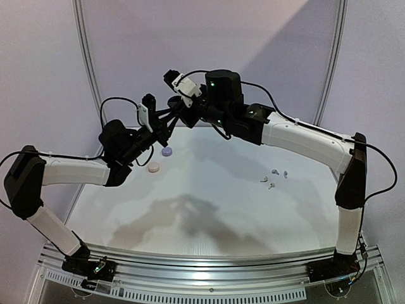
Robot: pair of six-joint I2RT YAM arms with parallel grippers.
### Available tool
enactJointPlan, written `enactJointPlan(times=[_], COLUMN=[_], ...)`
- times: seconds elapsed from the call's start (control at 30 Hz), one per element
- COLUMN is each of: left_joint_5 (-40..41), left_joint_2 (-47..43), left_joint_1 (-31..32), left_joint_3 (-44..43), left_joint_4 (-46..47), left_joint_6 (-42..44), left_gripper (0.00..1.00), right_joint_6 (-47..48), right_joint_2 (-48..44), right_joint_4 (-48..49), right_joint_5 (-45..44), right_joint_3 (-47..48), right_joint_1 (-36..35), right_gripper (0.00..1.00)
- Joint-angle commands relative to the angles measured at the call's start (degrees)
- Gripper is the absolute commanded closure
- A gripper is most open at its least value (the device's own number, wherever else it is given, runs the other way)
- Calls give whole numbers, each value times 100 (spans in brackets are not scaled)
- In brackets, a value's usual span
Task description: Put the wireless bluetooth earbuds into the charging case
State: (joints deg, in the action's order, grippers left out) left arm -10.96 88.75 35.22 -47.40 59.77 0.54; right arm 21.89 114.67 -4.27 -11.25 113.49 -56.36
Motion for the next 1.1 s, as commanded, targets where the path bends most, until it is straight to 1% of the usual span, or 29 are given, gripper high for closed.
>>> enactJointPlan(times=[0.0, 0.07, 0.23, 0.4, 0.5, 0.63, 0.73, 0.77, 0.83, 0.9, 1.0, 1.07], left_joint_5=[-232, -246, -277, -290, -263, -249, -308, -372, -603, -926, -1494, -1693], left_joint_2=[-104, -102, -111, -112, -125, -130, -118, -113, -104, -104, -127, -151], left_joint_1=[11, 13, 11, 11, 11, -6, -39, -52, -88, -111, -129, -130], left_joint_3=[-24, -33, -42, -44, -33, 21, 102, 134, 191, 276, 406, 424], left_joint_4=[231, 228, 198, 154, 96, -65, -86, -57, 67, 179, 338, 324], left_joint_6=[-35, -156, -158, -175, -184, -73, 741, 1153, 2157, 3306, 4891, 5537], left_gripper=[100, 100, 100, 100, 100, 100, 100, 100, 100, 100, 100, 100], right_joint_6=[7, 15, 35, 46, 7, -218, -487, -577, -927, -1254, -1714, -2120], right_joint_2=[236, 278, 305, 380, 278, -102, -384, -487, -585, -570, -288, -65], right_joint_4=[-352, -398, -395, -497, -505, -488, -556, -610, -810, -1198, -2091, -2607], right_joint_5=[95, 98, 112, 105, 169, 489, 676, 672, 624, 516, 521, 785], right_joint_3=[283, 344, 428, 567, 644, 784, 787, 782, 829, 1017, 1532, 1824], right_joint_1=[18, 13, 16, 14, 11, 16, 18, 12, 18, 37, 132, 191], right_gripper=[50, 48, 41, 37, 35, 32, 28, 26, 24, 24, 25, 28])
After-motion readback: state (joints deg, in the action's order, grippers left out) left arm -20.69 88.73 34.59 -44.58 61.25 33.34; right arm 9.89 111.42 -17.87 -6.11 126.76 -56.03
